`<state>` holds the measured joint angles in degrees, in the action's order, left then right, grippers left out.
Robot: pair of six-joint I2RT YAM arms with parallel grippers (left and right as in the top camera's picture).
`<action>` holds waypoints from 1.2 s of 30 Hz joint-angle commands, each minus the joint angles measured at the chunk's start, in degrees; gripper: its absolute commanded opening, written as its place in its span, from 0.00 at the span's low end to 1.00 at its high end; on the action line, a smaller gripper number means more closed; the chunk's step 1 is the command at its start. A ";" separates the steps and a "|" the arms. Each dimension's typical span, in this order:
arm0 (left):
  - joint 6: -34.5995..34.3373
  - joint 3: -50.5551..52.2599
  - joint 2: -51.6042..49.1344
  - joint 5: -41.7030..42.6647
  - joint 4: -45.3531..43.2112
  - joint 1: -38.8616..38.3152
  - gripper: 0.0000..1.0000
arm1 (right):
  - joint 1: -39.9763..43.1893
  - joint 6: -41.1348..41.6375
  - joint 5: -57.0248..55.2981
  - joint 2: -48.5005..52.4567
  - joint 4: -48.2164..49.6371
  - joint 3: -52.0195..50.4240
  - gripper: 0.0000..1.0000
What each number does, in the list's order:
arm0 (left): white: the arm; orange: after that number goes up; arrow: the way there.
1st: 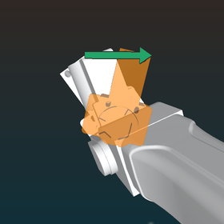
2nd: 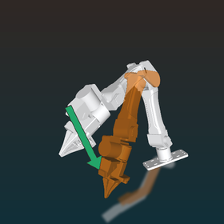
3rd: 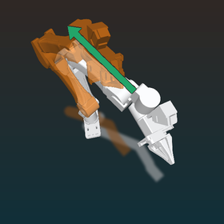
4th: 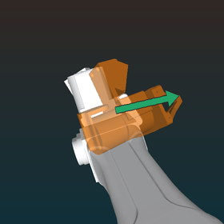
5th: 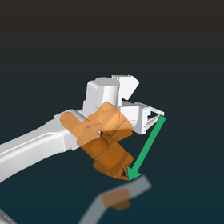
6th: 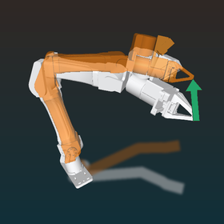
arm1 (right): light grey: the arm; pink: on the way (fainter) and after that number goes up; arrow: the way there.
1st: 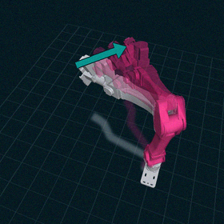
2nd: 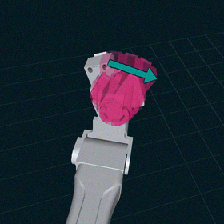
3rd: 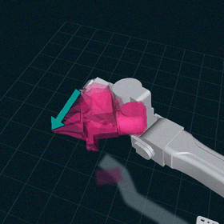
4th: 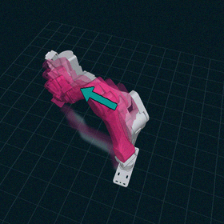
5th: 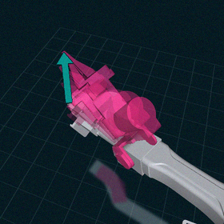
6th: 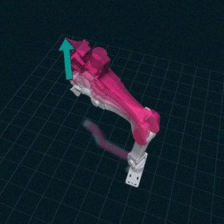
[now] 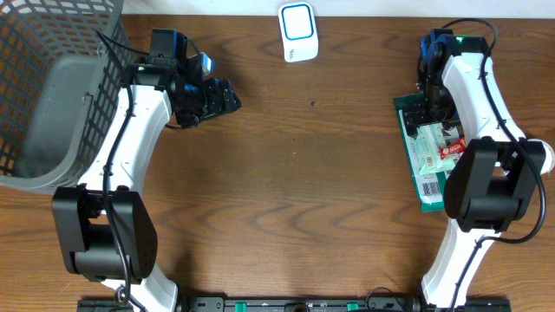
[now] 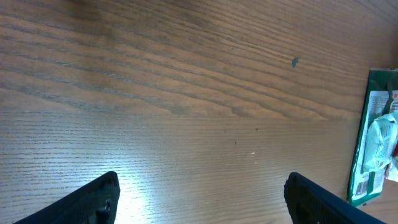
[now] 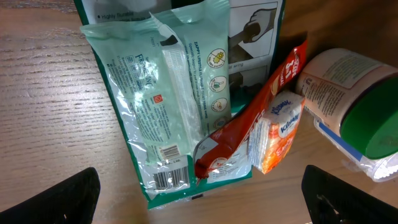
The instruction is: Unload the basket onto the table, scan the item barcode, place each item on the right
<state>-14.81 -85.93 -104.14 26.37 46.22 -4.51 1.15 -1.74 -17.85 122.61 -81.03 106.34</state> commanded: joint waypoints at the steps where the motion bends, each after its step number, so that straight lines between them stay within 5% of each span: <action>1: 0.09 -1.18 -0.02 -0.74 0.13 0.04 0.85 | -0.55 -0.04 -0.70 -1.55 0.11 1.16 0.99; 12: 0.09 -1.18 -0.02 -0.74 0.13 0.04 0.85 | -2.91 -0.04 -0.50 -12.61 0.72 1.16 0.99; 36: 0.09 -1.18 -0.02 -0.74 0.13 0.04 0.85 | -8.37 -0.04 1.88 -83.17 0.87 -4.94 0.99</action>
<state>-14.81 -85.93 -104.14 26.37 46.22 -4.51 -6.85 -1.76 -17.72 44.84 -80.09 104.29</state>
